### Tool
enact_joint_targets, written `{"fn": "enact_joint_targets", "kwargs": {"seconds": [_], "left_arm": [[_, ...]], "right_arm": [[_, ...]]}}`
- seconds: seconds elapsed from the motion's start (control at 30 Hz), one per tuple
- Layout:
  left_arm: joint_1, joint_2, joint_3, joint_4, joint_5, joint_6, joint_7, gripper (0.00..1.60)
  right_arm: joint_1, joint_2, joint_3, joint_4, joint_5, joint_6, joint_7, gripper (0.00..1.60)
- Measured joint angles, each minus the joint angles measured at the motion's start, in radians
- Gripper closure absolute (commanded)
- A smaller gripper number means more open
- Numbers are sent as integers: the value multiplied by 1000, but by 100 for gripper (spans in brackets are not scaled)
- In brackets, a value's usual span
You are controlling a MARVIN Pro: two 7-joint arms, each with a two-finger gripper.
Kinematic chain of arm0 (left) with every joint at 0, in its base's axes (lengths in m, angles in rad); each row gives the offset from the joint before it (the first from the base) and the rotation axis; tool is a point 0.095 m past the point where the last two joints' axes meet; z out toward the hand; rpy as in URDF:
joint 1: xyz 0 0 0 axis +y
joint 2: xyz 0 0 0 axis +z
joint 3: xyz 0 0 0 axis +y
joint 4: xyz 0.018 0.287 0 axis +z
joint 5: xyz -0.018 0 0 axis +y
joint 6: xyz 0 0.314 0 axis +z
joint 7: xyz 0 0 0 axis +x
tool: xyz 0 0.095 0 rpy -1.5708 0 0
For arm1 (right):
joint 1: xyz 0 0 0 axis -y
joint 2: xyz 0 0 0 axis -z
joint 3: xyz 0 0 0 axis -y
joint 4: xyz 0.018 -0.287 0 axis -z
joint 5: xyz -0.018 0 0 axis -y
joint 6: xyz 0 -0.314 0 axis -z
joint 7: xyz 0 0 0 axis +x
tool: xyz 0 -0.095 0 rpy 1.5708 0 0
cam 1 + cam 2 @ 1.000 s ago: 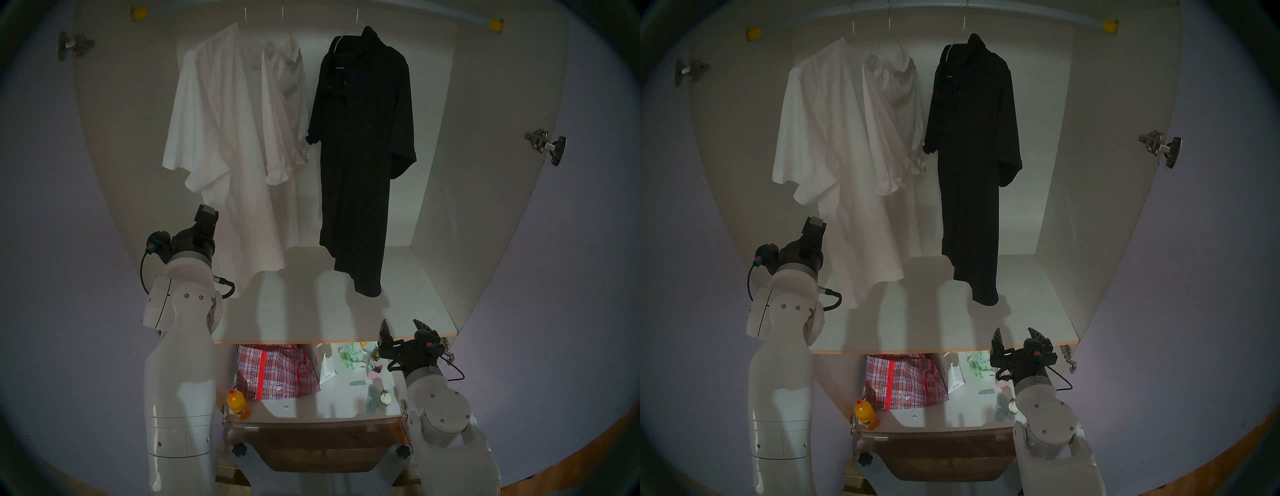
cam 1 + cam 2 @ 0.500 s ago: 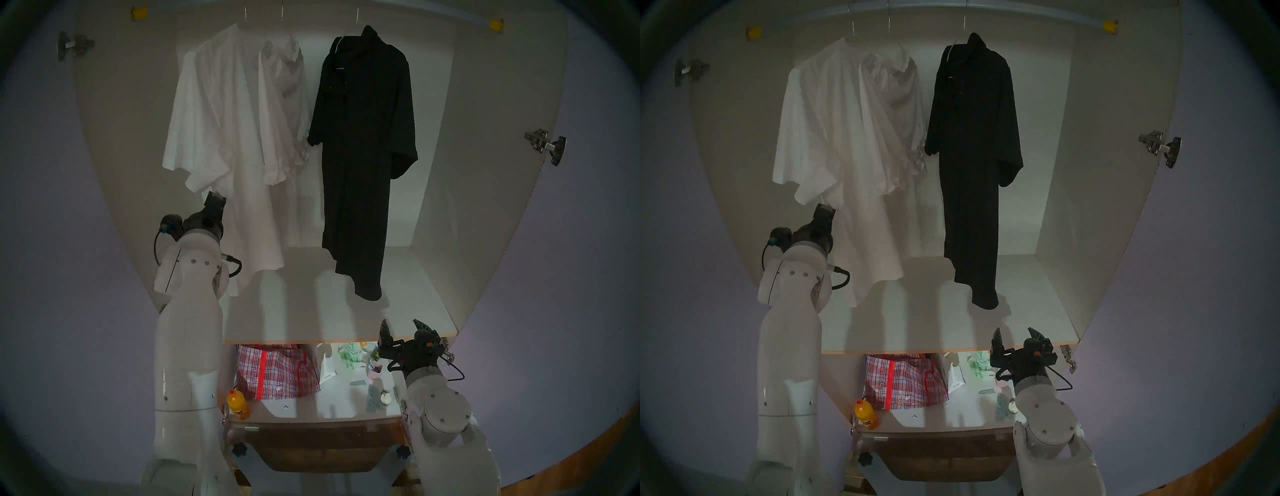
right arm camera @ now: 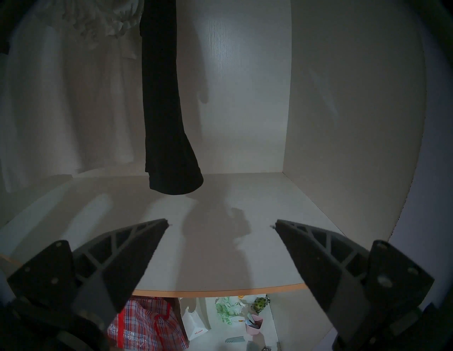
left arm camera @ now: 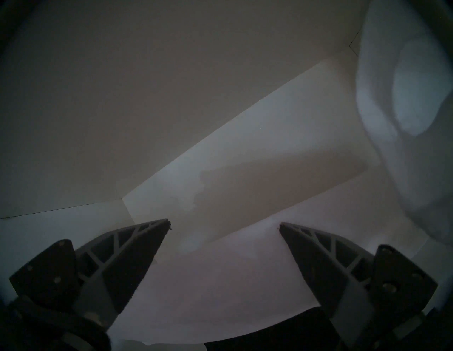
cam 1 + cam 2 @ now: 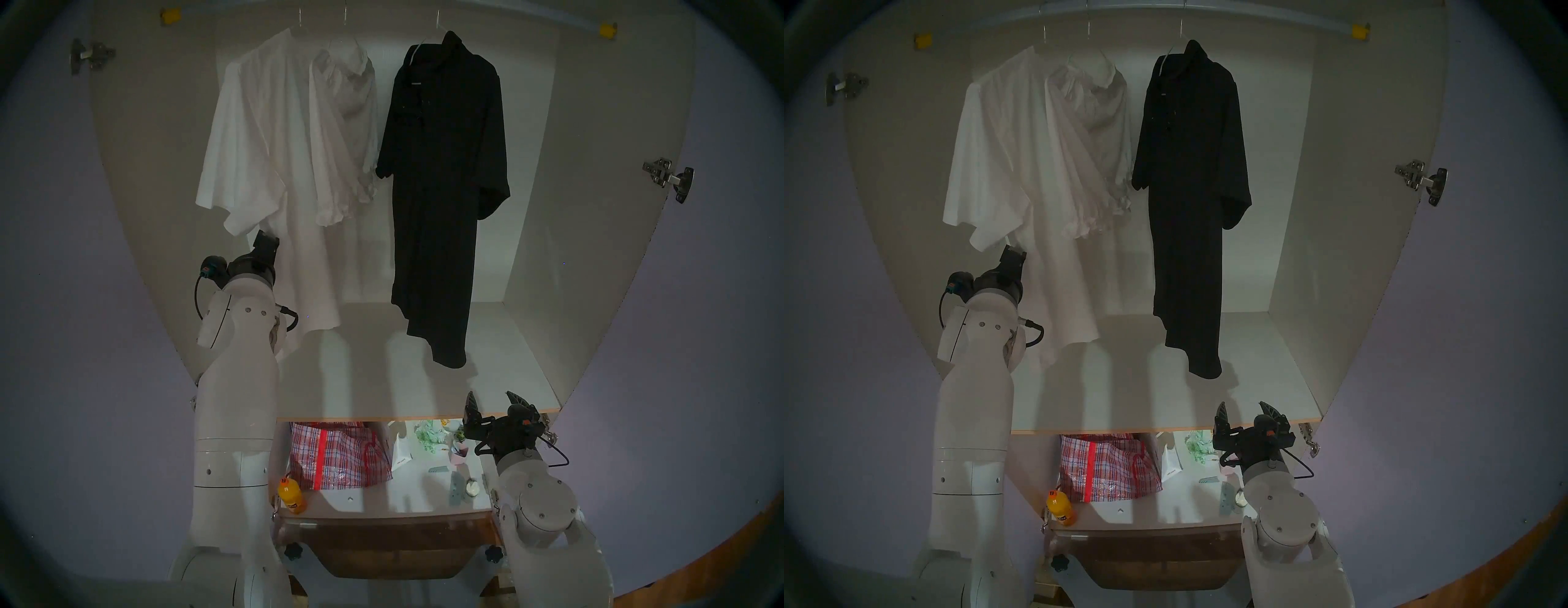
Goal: Move and arrange clothes and pants in the wardrobe
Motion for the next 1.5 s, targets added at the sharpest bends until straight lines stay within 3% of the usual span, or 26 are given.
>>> {"fn": "enact_joint_targets", "kwargs": {"seconds": [0.23, 0.37, 0.83, 1.1, 1.5], "left_arm": [[-132, 73, -24, 204, -27, 30, -5, 0], [-204, 100, 17, 273, -47, 74, -57, 0], [-441, 86, 137, 629, -58, 92, -76, 0], [-571, 77, 170, 737, -37, 74, -66, 0], [-782, 62, 239, 1022, -42, 114, -121, 0]], "right_arm": [[0, 0, 0, 0, 0, 0, 0, 0], [0, 0, 0, 1, 0, 0, 0, 0], [1, 0, 0, 2, 0, 0, 0, 0], [1, 0, 0, 2, 0, 0, 0, 0], [1, 0, 0, 2, 0, 0, 0, 0]]}}
